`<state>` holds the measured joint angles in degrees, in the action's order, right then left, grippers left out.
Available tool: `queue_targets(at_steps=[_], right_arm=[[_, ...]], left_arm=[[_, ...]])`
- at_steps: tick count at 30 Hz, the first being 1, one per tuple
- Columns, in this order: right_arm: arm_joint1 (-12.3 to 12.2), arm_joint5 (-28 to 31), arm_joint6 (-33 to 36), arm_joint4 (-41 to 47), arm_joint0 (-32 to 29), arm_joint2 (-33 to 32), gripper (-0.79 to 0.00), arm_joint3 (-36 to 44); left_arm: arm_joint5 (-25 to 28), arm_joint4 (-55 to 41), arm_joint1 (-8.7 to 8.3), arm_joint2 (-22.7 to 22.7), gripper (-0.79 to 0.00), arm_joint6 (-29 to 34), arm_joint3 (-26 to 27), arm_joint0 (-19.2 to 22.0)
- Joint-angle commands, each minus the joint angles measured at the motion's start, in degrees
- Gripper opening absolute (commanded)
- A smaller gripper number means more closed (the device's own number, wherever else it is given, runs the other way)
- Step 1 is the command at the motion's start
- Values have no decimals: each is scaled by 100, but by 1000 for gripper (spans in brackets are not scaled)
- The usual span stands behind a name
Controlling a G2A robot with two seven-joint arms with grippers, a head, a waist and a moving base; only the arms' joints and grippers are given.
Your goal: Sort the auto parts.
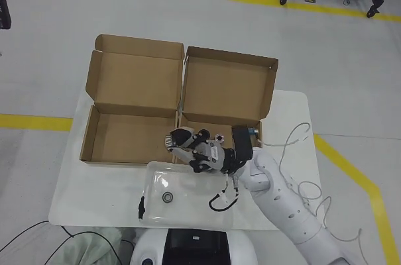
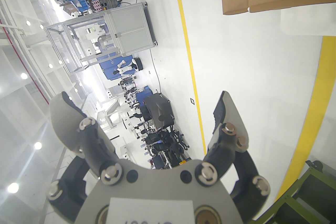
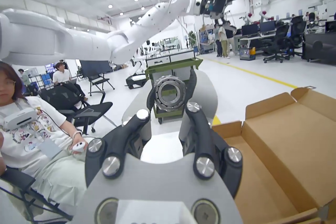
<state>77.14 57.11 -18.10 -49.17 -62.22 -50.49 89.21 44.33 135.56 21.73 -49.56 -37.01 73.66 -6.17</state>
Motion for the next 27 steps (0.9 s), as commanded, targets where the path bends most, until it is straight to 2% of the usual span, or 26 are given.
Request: queue_targets(at_steps=[1, 18, 23, 27], right_arm=[[-3, 89, -270, 31, -60, -88, -785, 9], [-375, 89, -1675, -206, -343, -122, -785, 169], [-444, 89, -1684, -301, -174, 47, -785, 13], [-420, 81, -1280, -307, 44, 245, -785, -214]], left_arm=[[0, 0, 0, 0, 0, 0, 0, 0], [0, 0, 0, 0, 0, 0, 0, 0], [0, 0, 0, 0, 0, 0, 0, 0], [0, 0, 0, 0, 0, 0, 0, 0]])
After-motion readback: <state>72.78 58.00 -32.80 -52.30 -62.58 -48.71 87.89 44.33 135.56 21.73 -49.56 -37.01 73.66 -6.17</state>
